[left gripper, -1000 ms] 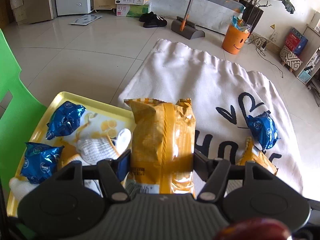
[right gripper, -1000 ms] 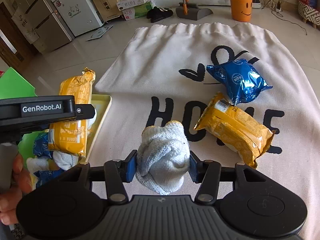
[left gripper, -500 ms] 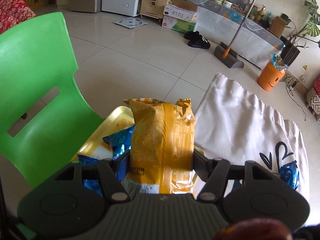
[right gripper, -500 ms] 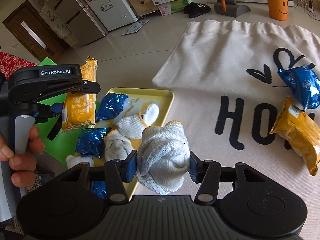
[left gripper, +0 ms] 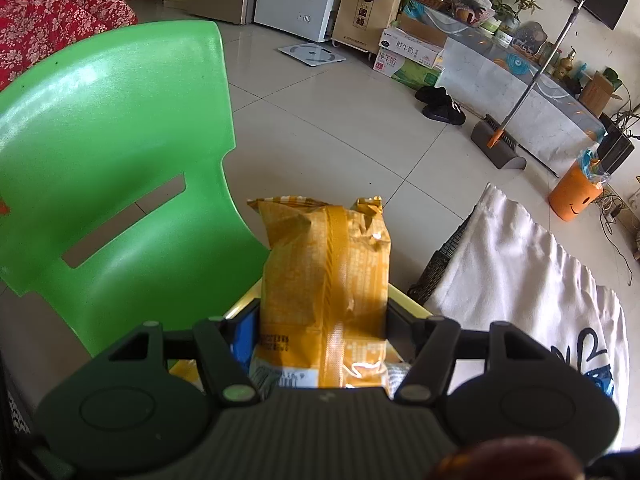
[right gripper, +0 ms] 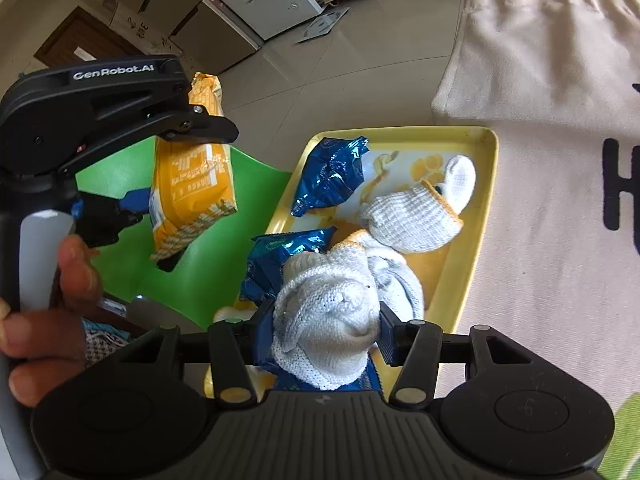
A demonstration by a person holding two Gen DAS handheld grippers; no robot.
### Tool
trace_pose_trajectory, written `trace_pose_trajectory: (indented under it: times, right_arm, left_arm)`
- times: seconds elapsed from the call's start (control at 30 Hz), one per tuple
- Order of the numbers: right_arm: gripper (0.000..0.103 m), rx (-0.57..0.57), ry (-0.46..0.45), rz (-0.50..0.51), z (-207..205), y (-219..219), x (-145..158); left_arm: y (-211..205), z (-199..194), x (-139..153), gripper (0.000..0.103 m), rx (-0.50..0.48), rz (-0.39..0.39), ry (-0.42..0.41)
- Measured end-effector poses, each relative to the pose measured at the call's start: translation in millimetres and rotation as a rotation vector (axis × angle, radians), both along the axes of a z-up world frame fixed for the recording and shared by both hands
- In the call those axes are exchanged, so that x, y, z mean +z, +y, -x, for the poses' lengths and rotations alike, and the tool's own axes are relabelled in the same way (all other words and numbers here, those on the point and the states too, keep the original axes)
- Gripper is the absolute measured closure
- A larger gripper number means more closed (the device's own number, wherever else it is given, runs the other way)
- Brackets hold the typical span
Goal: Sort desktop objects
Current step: 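Release the yellow packet into the yellow tray with the left tool while the right tool drops the glove there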
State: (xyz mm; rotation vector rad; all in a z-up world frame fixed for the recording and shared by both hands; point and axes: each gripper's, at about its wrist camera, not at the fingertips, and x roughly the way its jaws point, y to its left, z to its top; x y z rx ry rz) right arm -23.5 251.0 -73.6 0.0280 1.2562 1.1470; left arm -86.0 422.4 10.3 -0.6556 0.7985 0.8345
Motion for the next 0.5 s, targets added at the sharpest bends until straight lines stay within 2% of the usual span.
trace_pose_trajectory:
  times: [0.17,0.27,0.3,0.37,0.5]
  right_arm:
    - [0.048,0.037,0.065,-0.014,13,18,-13]
    - [0.030,0.040,0.059,-0.044,11,15,-7]
    - [0.027,0.027,0.044,-0.055,9,12,-3]
    - [0.026,0.023,0.020,-0.055,5,7,4]
    - [0.026,0.024,-0.037,-0.019,1,0,13]
  left_arm:
    - [7,5,-4,0.039,0.007,0.019,0.005]
    - [7,5,-4,0.024,0.002,0.026,-0.003]
    - [6,5,-3,0.015,0.006,0.020,-0.003]
    - [3,4,0,0.008,0.008,0.006,-0.010]
    - [-5,-1,4,0.005,-0.010,-0.017,-0.001]
